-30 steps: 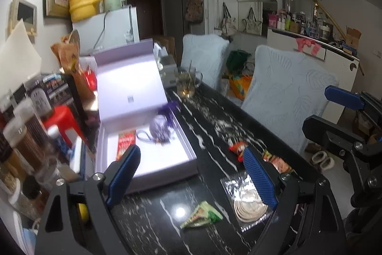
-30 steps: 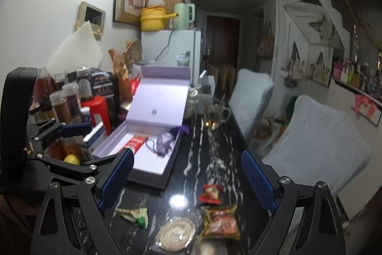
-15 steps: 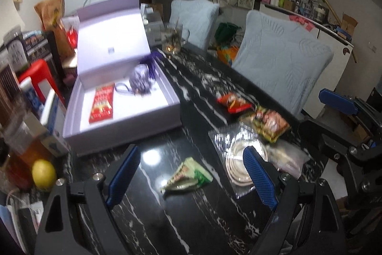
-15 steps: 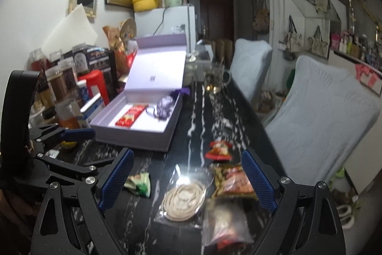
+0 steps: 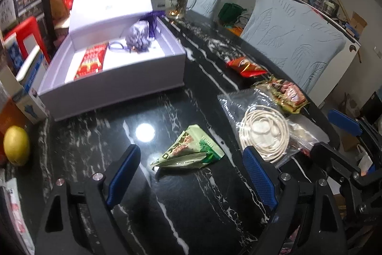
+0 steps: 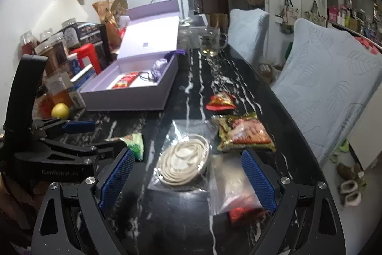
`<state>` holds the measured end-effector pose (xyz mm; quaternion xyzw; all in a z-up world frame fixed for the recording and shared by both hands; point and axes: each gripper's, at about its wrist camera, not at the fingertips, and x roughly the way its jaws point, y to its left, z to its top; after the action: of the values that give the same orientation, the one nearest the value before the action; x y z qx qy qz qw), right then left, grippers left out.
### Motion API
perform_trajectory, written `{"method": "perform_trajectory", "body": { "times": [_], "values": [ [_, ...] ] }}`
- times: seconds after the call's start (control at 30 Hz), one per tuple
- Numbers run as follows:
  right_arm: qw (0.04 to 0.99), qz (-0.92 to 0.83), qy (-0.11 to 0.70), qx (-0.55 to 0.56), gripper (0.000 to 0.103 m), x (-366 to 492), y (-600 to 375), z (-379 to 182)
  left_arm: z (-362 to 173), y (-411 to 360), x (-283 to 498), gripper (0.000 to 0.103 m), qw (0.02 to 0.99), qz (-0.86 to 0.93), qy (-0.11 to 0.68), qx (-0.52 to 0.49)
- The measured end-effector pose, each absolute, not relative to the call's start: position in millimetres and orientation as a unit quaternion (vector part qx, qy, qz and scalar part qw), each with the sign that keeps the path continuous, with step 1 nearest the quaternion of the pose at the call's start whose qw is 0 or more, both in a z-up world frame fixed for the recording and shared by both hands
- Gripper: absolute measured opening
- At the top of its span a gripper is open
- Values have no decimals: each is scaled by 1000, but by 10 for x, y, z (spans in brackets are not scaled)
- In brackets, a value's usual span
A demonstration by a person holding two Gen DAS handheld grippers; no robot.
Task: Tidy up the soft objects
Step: 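Withdraw both tools from the box toward the green snack and clear bags, then grasp the green wrapped snack with the left tool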
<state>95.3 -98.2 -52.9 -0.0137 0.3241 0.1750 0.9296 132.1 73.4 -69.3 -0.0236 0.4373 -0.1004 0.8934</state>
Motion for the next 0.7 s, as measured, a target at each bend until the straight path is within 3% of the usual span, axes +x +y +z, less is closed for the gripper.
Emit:
{"method": "perform_trajectory", "body": {
  "times": [0.33,0.53,0.63,0.7],
  "values": [
    [935,140,327,-17,93,1034,-1157,-617,-962,692,1477,88,880,-89,464,-54],
    [935,127,330,-12,93,1102,-1235,-626,-1000,545,1509,88,888,-66,455,-18],
    [935,121,334,-8,93,1135,-1279,-643,-1024,476,1511,77,896,-45,442,14],
    [935,118,336,-7,93,1148,-1297,-650,-1022,449,1505,75,898,-55,437,16]
  ]
}}
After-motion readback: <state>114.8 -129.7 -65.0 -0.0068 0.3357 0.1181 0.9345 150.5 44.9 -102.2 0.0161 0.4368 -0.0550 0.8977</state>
